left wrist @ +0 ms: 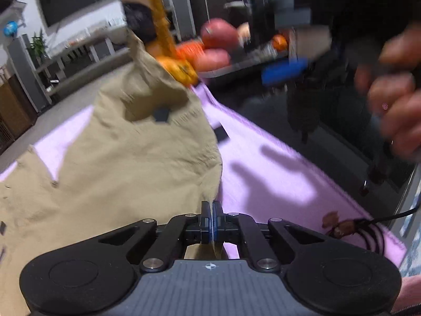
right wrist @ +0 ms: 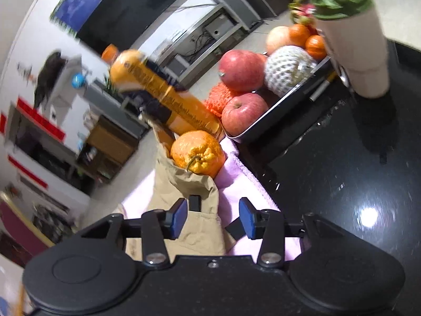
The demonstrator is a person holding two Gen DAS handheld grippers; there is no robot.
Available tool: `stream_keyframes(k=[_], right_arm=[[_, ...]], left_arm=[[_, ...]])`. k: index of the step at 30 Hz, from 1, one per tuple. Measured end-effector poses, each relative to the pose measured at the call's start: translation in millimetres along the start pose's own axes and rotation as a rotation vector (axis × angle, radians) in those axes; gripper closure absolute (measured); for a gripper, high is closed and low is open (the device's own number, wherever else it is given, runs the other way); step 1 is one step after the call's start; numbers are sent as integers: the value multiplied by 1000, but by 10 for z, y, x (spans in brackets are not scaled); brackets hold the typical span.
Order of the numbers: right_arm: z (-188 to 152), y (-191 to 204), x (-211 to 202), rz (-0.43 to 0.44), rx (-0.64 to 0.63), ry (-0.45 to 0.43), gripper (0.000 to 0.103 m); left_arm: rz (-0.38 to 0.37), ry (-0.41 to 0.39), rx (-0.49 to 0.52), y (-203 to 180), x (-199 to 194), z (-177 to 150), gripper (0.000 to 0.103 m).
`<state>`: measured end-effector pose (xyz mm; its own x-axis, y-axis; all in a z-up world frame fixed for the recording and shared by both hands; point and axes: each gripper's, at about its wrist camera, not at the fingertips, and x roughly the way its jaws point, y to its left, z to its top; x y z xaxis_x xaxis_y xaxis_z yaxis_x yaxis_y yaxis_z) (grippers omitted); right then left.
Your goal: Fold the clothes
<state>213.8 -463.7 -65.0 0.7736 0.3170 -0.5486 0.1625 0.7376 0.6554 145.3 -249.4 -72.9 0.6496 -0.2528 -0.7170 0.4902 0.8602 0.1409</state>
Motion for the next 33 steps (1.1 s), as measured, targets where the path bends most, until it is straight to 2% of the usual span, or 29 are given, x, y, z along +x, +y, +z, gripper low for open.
stream_keyframes(k=[8,10,13,15,16,17,18,20,26,30,33], right_arm=[[99,376,518,6,-144,30,60],[115,423,714,1,-156,54,59],[133,478,967,-15,-162,74,51],[147,516,1083,-9,-151,82,52],[152,565,1114,-5,-151,93,61],[157,614,1144,0,-150,104,84],[158,673,1164,0,-156,110,92],[126,861,1107,-30,-212,72,99],[-67,1465,863,-139,-376,-88,100],[-203,2138,804,-218,-555,-163,100],[-423,2746,905,-244,-698,-187,100]], left_arm=[[1,-91,-103,507,-525,35,100],[-2,-104,-115,596,-584,26,100],[-15,-111,-134,709,-624,-14,100],[-25,-112,-148,781,-628,-42,100],[-31,-113,-156,819,-627,-59,100],[-36,-113,-164,857,-626,-76,100],[-45,-115,-176,899,-627,-102,100],[-68,-120,-207,992,-632,-166,100],[-167,-148,-349,1387,-698,-339,101],[-221,-201,-459,1733,-861,-477,101],[-235,-240,-555,2085,-1065,-623,101]])
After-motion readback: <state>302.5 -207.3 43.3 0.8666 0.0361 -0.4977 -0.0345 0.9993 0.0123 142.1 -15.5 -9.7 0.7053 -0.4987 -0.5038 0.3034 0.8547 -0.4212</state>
